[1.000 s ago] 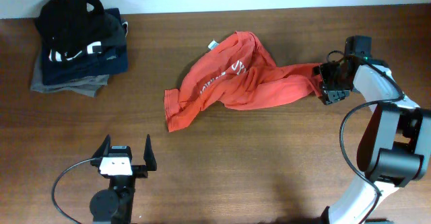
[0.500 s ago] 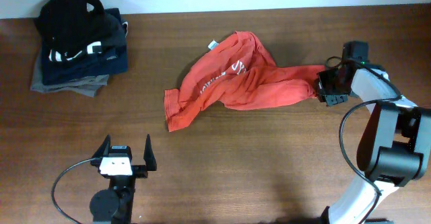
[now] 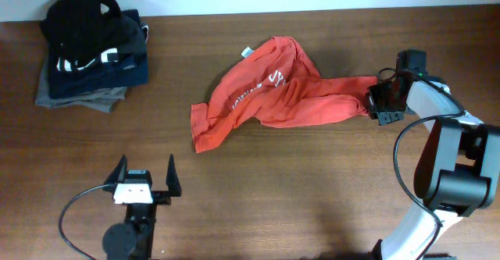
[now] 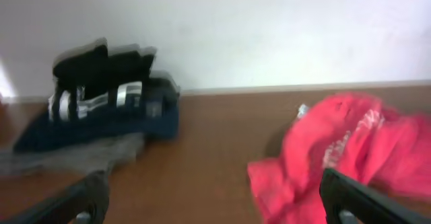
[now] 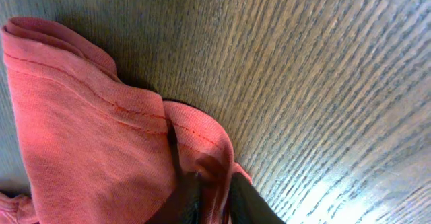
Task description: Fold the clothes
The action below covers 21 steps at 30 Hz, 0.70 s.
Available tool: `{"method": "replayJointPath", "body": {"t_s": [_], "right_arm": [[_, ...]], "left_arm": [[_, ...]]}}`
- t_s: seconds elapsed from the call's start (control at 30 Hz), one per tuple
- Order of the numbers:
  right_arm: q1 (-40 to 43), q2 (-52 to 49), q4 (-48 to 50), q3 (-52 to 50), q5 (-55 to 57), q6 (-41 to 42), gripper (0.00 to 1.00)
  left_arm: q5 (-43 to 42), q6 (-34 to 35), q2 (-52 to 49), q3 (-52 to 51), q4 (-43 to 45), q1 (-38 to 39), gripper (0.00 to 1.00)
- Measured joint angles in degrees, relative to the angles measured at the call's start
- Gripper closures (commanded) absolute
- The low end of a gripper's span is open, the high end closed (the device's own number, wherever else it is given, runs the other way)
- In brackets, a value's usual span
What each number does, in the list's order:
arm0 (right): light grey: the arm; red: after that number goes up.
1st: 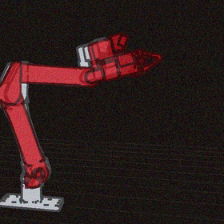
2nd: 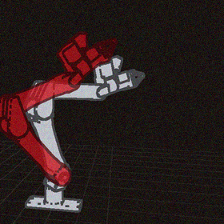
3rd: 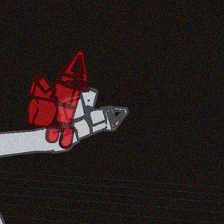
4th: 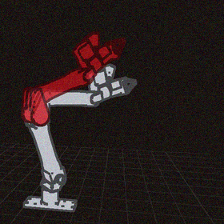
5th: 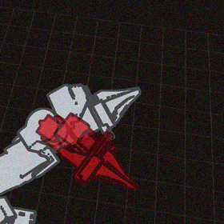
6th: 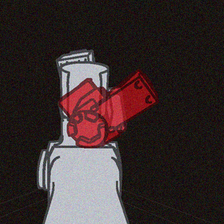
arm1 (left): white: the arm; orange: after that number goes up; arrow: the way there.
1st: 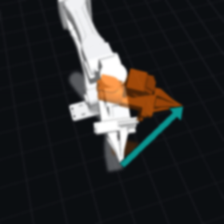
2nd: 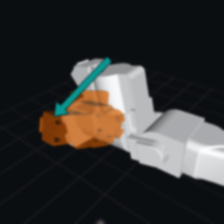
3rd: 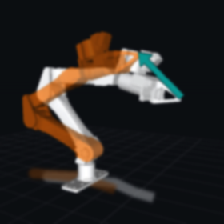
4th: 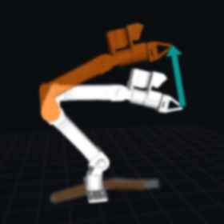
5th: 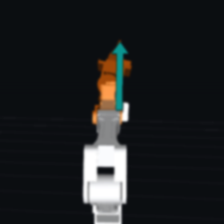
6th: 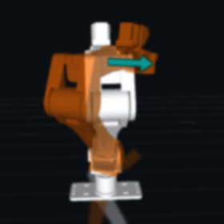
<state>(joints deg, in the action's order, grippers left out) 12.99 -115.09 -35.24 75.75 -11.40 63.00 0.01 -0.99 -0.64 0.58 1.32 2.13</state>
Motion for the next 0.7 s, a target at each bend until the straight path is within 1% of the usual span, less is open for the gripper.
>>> {"method": "replayJointPath", "body": {"t_s": [0.07, 0.13, 0.2, 0.27, 0.33, 0.4, 0.47, 0.6, 0.63, 0.7], "right_arm": [[0.0, 0.0, 0.0, 0.0, 0.0, -0.1, 0.78], [0.0, 0.0, 0.0, 0.0, 0.0, 0.0, 0.77], [0.0, 0.0, 0.3, 0.0, 0.0, 0.0, 0.77], [0.0, 0.0, 0.7, 0.0, 0.0, 0.0, 0.77], [0.0, 0.0, 0.8, 0.0, 0.0, 0.0, 0.77], [0.0, -0.1, 1.2, 0.0, 0.2, 0.0, 0.77], [0.0, -0.1, 1.2, 0.0, 0.2, 0.0, 0.77], [0.0, -0.1, 1.5, 0.0, 0.2, 0.0, 0.76], [0.0, -0.1, 1.5, 0.0, 0.2, 0.0, 0.76], [0.0, -0.2, 1.5, 0.0, 0.2, 0.0, 0.76]], "left_arm": [[-1.5, 0.0, 0.0, 0.0, 5.9, 0.0, 0.01], [-2.2, 0.0, 0.0, 0.0, 9.6, 0.0, 0.01], [-2.5, 0.0, -0.4, 0.9, 10.4, 0.0, 0.01], [-2.8, 0.0, -2.4, 2.9, 9.3, 0.0, 0.01], [-3.4, 0.0, -6.8, 7.1, 5.9, 0.0, 0.01], [-4.4, 0.0, -14.3, 13.8, 0.5, 0.0, 0.01], [-6.1, 0.0, -23.5, 22.3, -6.9, 0.0, 0.01], [-12.5, 0.0, -45.5, 42.1, -23.0, 0.0, 0.01], [-15.9, 0.0, -53.5, 49.0, -27.1, 0.0, 0.01], [-21.0, 0.0, -63.8, 56.7, -33.6, 0.0, 0.01]]}}
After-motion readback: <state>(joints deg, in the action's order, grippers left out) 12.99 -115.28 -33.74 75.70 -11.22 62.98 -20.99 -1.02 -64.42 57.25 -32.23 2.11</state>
